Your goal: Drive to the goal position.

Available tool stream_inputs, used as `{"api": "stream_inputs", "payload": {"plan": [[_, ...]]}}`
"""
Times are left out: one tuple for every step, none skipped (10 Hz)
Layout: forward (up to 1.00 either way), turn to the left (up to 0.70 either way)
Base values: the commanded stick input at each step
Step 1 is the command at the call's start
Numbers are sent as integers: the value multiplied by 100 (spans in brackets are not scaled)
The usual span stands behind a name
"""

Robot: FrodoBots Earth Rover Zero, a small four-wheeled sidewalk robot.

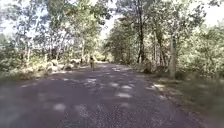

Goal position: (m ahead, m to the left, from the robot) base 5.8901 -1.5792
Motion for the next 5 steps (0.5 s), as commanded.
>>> {"api": "stream_inputs", "payload": {"plan": [[45, 0], [45, 0], [45, 0], [45, -18], [45, -27]]}}
